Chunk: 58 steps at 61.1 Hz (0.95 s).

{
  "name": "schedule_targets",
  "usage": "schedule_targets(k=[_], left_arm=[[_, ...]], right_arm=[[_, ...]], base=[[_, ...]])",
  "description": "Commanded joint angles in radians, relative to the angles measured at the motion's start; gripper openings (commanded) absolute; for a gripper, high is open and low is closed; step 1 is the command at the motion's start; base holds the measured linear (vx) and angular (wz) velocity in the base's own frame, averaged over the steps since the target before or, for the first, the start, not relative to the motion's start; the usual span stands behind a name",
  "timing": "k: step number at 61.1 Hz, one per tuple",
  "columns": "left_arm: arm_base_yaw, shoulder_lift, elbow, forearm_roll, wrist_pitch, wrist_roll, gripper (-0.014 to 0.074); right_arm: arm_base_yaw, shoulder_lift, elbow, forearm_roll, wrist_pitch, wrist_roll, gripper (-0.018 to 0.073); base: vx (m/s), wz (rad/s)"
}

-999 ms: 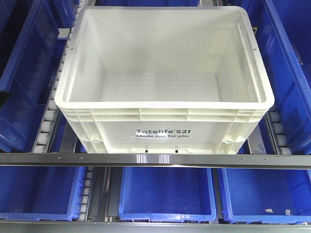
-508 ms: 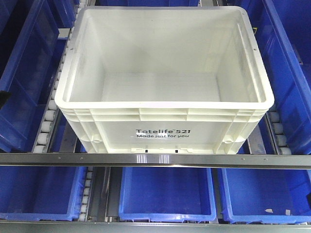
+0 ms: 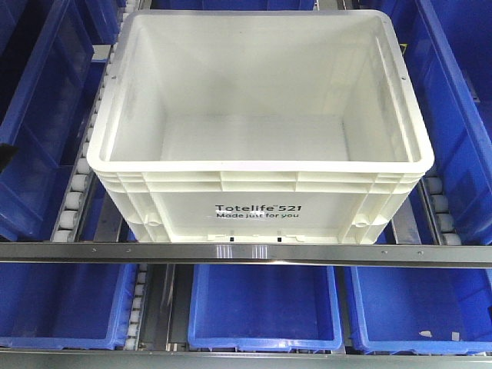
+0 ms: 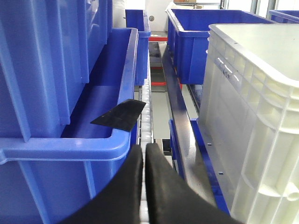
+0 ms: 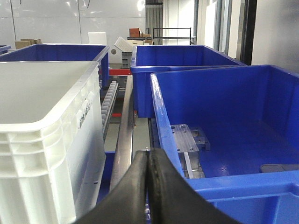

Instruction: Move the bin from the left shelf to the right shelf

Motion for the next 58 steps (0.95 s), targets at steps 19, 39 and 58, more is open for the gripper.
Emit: schedule_targets(k=[19,39,58], left_arm=[[0.001,-0.012,-0.017,-0.002,-0.075,-0.009,-0.0009],[0.001,-0.012,-0.017,-0.002,-0.075,-0.009,-0.0009],[0.001,-0.012,-0.017,-0.002,-0.075,-0.009,-0.0009]], right_arm=[[0.062,-0.013,0.018,-0.002,-0.080,-0.006,-0.0007],[0.068,-0.013,0.018,-0.002,-0.080,-0.006,-0.0007],[0.068,-0.012,0.018,-0.002,-0.080,-0.006,-0.0007]], base=[[0.00,0.00],[0.00,0.00],[0.00,0.00]])
